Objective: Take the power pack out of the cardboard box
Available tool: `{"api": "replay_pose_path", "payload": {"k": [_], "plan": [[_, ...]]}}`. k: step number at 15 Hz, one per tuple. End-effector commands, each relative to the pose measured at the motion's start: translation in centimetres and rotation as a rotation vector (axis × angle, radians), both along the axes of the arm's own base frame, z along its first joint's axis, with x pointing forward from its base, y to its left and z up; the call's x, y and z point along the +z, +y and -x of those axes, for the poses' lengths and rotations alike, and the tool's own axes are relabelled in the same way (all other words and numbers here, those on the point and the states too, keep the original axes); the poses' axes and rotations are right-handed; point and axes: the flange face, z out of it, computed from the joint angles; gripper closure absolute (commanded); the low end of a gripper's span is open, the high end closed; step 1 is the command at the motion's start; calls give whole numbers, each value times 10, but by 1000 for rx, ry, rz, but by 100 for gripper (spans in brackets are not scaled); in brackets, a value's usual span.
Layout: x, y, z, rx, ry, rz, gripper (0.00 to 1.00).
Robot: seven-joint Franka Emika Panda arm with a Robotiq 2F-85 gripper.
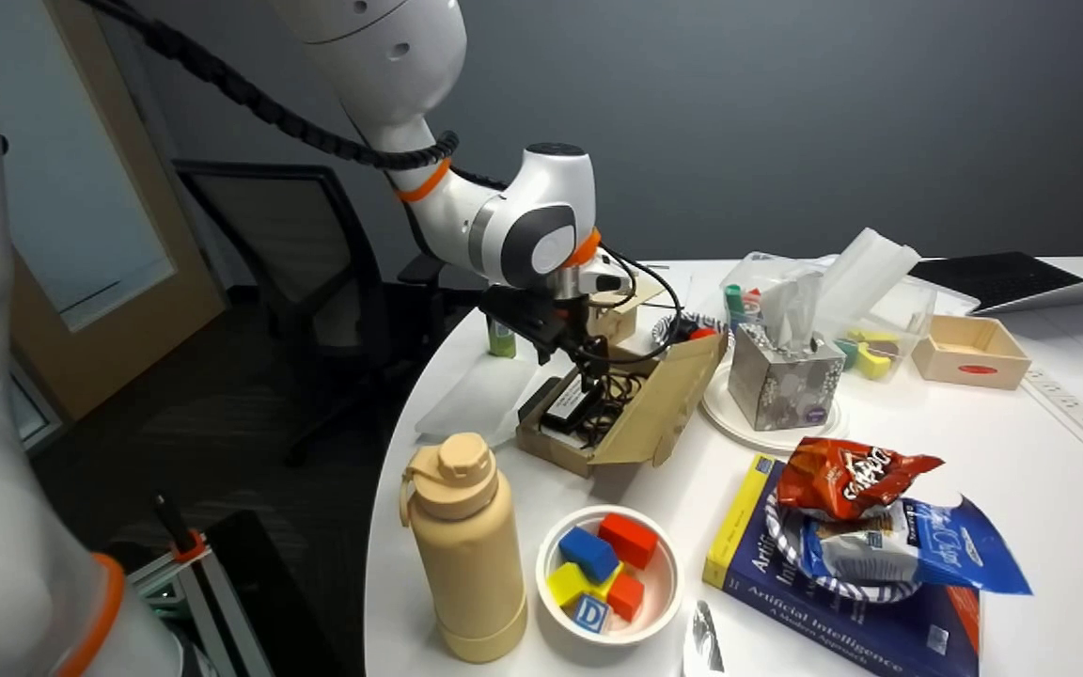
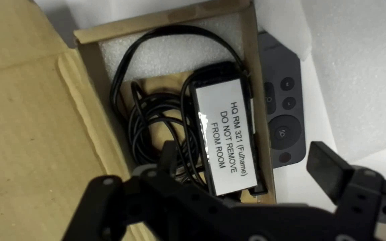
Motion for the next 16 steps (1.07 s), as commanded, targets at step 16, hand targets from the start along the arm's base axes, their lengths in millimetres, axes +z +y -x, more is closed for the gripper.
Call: {"api": "replay_pose_path", "payload": {"k": [16], "plan": [[-42, 16, -23, 5, -103, 203, 0]]}}
